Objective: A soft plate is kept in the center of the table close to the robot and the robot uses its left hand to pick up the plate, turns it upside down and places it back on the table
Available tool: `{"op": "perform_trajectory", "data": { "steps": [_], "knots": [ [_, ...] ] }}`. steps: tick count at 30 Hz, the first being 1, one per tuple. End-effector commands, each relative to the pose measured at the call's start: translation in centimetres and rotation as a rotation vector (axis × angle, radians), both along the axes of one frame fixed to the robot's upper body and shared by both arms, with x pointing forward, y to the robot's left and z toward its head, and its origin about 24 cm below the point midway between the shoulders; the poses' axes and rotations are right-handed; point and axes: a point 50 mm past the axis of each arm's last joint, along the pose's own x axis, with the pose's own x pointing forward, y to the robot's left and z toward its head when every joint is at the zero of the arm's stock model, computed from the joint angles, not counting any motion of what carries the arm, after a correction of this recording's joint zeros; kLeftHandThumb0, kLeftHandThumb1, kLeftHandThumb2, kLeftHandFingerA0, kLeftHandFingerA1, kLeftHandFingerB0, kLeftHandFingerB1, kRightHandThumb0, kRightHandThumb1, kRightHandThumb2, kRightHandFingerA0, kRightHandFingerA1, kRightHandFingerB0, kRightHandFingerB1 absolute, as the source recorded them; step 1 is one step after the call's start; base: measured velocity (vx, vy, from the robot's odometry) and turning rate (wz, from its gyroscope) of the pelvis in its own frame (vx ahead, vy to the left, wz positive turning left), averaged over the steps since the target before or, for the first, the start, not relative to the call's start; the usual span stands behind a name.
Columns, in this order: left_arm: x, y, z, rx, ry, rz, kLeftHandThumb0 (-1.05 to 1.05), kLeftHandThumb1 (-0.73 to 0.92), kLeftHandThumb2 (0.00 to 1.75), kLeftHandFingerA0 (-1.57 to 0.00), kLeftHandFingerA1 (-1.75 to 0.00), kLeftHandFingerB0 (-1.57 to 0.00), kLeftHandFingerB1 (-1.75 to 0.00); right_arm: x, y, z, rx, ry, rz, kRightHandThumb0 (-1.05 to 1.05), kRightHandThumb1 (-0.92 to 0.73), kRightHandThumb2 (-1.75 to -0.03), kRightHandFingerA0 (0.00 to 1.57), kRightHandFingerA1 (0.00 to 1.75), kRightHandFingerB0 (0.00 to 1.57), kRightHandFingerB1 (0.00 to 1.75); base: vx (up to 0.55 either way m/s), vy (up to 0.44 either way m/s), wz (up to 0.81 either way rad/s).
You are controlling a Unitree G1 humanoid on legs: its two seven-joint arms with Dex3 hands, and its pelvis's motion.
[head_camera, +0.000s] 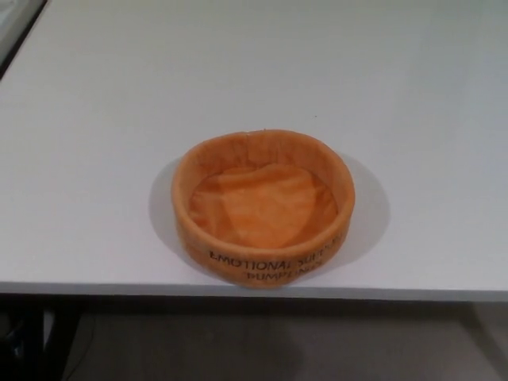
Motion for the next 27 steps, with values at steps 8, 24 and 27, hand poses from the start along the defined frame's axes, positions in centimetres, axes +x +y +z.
{"op": "perform_trajectory", "data": {
  "steps": [8, 24, 27],
  "knots": [
    [1.6, 2.6, 2.6, -0.151, -0.161, 0.222, -0.88, 0.8, 1.22, -0.05, -0.4, -0.08, -0.24, 0.9, -0.3, 0.1, -0.007, 0.007, -0.004, -0.84, -0.86, -0.67, 0.5, 0.35, 0.36, 0.32, 0.0, 0.0, 0.0],
    [9.1, 7.5, 14.6, 0.219, -0.611, 0.232, -1.01, 0.92, 0.87, -0.09, -0.4, -0.08, -0.24, 0.6, 0.6, -1.1, 0.043, 0.085, -0.015, -0.86, -0.84, -0.66, 0.49, 0.36, 0.38, 0.32, 0.0, 0.0, 0.0],
    [11.0, 7.7, 17.7, 0.317, -0.686, 0.151, -0.97, 0.92, 0.87, -0.04, -0.39, -0.03, -0.27, 0.7, 0.8, -1.2, 0.031, 0.096, 0.018, -0.86, -0.86, -0.67, 0.48, 0.36, 0.42, 0.33, 0.0, 0.0, 0.0]
  ]
}}
